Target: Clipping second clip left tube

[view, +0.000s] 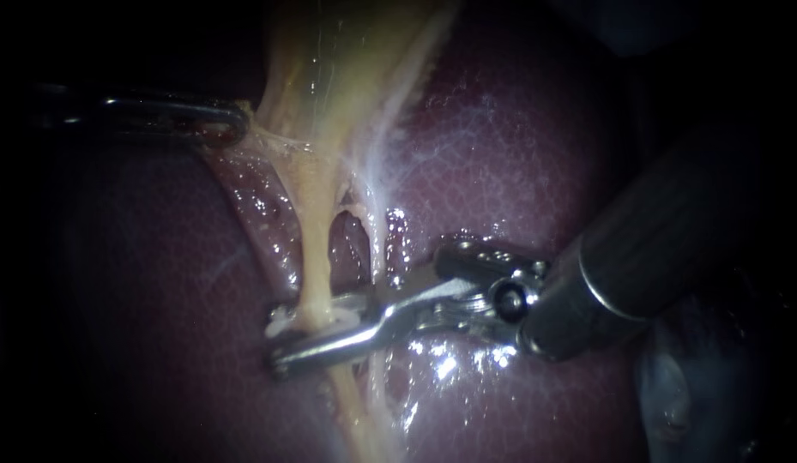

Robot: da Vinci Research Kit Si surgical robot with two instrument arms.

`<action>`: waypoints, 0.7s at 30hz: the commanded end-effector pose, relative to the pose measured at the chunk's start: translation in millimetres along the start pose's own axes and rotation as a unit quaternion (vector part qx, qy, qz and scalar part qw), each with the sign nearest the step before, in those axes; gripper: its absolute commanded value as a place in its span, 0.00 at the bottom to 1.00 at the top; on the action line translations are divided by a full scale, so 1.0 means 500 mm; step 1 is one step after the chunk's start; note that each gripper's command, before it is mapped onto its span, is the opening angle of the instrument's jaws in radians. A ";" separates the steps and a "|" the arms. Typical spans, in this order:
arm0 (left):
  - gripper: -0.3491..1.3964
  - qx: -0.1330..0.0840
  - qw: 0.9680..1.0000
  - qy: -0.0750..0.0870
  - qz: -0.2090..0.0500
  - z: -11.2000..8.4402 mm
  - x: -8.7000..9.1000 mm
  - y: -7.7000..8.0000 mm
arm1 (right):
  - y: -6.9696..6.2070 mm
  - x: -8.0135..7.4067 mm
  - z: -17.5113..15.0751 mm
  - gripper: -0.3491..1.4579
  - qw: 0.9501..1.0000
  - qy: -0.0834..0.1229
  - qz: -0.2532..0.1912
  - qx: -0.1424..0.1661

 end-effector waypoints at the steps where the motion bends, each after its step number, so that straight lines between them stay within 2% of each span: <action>1: 0.00 0.000 1.000 0.000 0.000 0.0000 0.0000 0.0000 | 0.0000 0.0001 -0.0001 0.46 1.000 0.001 0.000 0.001; 7: 0.00 0.000 1.000 0.000 0.000 0.0000 0.0000 0.0000 | -0.0002 0.0003 -0.0003 0.44 1.000 0.007 0.000 0.003; 17: 0.00 0.000 1.000 0.000 0.000 0.0000 0.0000 0.0000 | -0.0001 0.0005 -0.0010 0.31 1.000 0.020 0.000 0.009; 19: 0.00 0.000 1.000 0.000 0.000 0.0000 0.0000 0.0000 | -0.0002 0.0006 -0.0011 0.27 1.000 0.021 0.000 0.010; 21: 0.00 0.000 1.000 0.000 0.000 0.0000 0.0000 0.0000 | -0.0003 0.0006 -0.0014 0.14 1.000 0.021 0.000 0.011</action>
